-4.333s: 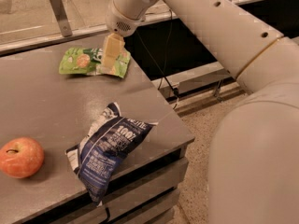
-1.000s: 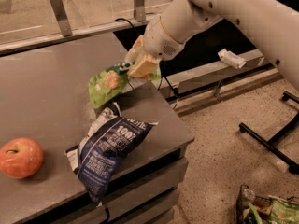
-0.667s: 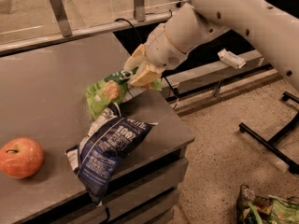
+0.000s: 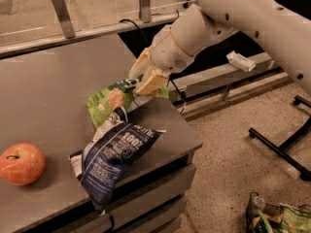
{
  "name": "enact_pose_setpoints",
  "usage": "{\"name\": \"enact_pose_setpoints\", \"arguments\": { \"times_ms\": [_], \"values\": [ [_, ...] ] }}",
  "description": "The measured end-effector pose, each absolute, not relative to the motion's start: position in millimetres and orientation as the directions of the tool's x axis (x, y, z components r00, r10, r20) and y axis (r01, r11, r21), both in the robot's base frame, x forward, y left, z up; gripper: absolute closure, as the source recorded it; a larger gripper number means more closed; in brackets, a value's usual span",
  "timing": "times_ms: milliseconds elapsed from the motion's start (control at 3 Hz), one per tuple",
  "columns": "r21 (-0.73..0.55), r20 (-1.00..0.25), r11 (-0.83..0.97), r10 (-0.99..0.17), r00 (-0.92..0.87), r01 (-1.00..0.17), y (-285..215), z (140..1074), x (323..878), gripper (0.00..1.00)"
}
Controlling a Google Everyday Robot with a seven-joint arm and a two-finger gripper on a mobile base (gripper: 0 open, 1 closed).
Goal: Move green rice chip bag near blue chip bag
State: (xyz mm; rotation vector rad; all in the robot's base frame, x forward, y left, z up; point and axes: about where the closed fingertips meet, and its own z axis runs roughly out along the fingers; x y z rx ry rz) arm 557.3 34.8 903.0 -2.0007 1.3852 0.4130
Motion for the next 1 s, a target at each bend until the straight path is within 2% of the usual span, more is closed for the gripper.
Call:
{"name": "enact_pose_setpoints", "arguments": {
  "times_ms": [333,667,1000],
  "values": [
    [-0.337,-0.592,-0.224,-0.705,0.391,-0.914,36.5,902.4,556.7,0.13],
    [-0.336,-0.592,-0.227,-0.704,0.392,-0.914,38.2,901.8,556.1,0.0],
    [-0.336,-0.592,-0.227,-0.704,0.392,-0.914,38.2,901.7,556.1,0.0]
  ]
}}
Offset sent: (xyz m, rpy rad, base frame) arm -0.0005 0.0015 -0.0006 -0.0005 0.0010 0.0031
